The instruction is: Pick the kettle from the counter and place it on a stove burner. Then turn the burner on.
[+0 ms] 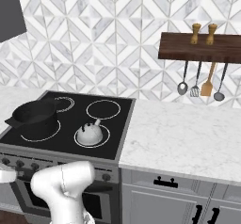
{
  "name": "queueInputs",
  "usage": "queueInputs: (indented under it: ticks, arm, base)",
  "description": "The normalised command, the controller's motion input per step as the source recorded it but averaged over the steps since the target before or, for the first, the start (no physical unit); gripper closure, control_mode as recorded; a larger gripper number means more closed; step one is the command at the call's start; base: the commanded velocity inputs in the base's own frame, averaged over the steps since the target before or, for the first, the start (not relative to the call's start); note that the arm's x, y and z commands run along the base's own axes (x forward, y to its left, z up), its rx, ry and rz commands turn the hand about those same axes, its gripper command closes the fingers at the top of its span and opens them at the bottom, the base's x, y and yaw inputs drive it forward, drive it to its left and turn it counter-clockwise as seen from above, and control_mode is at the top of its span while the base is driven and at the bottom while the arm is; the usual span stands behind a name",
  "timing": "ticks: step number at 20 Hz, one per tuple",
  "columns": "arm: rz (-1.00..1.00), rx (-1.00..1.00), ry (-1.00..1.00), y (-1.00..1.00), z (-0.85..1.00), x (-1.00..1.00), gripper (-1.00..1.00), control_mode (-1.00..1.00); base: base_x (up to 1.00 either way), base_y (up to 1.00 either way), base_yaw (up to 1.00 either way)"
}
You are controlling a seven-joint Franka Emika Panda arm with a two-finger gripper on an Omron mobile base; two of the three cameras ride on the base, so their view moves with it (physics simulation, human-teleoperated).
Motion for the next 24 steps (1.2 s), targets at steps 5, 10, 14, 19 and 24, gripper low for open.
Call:
queueInputs:
  ticks: [5, 10, 14, 19, 24]
  arm:
    - [0.01, 0.37, -0.28, -0.29, -0.35, 0.21, -1.0, -1.0]
    - [0.06, 0.0, -0.13, 0.04, -0.25, 0.09, -1.0, -1.0]
    - [0.02, 0.0, -0.13, 0.02, -0.12, 0.01, -1.0, -1.0]
    - [0.01, 0.0, -0.05, 0.0, -0.05, 0.38, -1.0, -1.0]
    - [0.0, 0.0, -0.12, 0.02, -0.21, 0.25, -1.0, -1.0]
  base:
    - [0.0, 0.0, 0.0]
    - [0.0, 0.0, 0.0]
    - [0.0, 0.0, 0.0]
    - [0.0, 0.0, 0.0]
    - [0.0, 0.0, 0.0]
